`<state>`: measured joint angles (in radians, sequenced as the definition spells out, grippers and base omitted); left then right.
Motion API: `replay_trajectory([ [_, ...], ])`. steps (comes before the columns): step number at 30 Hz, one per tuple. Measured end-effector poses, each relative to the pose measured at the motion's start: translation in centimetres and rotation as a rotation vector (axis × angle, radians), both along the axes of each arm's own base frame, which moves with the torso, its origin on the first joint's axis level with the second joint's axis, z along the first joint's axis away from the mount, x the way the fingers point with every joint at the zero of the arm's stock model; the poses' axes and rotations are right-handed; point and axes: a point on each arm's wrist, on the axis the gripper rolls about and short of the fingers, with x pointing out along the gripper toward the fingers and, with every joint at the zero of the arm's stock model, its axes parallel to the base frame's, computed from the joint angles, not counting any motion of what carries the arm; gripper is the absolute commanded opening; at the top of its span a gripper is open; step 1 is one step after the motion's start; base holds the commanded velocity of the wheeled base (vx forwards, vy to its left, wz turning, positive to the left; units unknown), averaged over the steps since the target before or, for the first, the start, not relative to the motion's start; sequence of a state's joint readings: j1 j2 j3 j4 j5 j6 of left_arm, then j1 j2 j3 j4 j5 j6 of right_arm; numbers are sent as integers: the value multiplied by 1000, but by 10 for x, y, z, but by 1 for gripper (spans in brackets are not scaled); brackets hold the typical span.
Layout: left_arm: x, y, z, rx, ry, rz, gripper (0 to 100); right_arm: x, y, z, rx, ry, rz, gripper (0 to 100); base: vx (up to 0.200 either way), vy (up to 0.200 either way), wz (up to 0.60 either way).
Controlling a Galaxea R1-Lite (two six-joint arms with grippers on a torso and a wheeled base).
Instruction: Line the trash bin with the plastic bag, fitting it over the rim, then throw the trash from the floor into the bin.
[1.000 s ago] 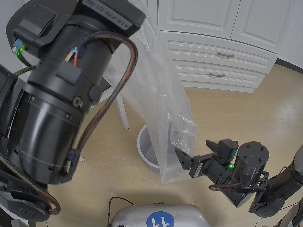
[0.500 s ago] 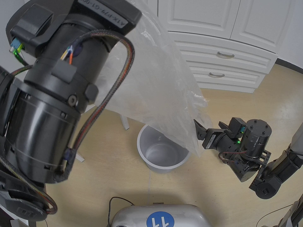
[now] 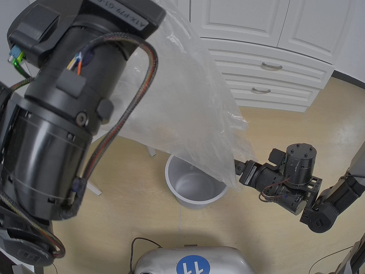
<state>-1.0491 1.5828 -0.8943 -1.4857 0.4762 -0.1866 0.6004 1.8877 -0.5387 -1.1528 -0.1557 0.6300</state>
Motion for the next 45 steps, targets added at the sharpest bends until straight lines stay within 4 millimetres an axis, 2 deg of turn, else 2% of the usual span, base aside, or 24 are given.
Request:
replay_trajectory([
  [7, -3, 5, 4, -12, -10, -2, 0, -2, -1, 14, 170, 38, 83, 100, 0, 0, 0],
  [12, -4, 8, 7, -21, -16, -2, 0, -3, -2, 22, 209, -6, 92, 100, 0, 0, 0],
  [25, -7, 12, 11, -35, -24, 0, 0, -7, -4, 19, 257, -1, 130, 100, 0, 0, 0],
  [31, -8, 14, 13, -40, -28, 0, 0, -9, -8, 21, 349, -107, 175, 100, 0, 0, 0],
  [38, -9, 15, 14, -42, -29, 0, 0, -7, -9, -9, 313, -26, 182, 100, 0, 0, 0],
  [45, -9, 15, 13, -42, -28, 0, 0, -7, -10, -16, 300, -4, 175, 100, 0, 0, 0],
])
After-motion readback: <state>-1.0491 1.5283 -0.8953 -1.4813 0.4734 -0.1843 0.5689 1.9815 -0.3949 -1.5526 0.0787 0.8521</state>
